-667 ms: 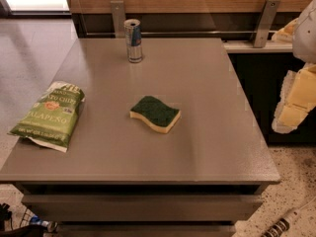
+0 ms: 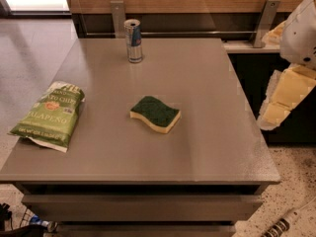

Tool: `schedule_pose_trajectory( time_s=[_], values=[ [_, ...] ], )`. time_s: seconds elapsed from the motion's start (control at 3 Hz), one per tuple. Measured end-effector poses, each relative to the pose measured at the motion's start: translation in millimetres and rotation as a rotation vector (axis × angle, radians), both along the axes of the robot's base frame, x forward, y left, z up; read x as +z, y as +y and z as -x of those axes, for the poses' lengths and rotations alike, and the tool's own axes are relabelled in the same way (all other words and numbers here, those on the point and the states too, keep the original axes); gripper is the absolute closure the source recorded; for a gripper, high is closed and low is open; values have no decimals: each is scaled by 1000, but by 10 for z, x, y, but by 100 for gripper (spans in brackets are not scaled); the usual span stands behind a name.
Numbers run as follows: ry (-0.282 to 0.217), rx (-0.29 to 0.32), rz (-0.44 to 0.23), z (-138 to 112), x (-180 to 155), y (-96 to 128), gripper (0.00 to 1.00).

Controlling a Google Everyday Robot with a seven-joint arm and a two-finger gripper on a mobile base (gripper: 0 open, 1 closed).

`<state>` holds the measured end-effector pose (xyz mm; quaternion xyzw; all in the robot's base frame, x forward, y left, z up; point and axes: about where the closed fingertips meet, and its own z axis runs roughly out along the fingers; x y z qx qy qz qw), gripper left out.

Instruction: Pick sponge

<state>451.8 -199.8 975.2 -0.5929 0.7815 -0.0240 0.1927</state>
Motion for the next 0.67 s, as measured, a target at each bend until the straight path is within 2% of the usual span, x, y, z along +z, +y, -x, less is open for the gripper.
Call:
schedule_pose_trajectory(
  time_s=[0.33, 0.67],
  values=[
    [-46, -24, -172, -206, -91, 331, 0],
    [-51, -59, -421, -183, -483, 825, 0]
  ],
)
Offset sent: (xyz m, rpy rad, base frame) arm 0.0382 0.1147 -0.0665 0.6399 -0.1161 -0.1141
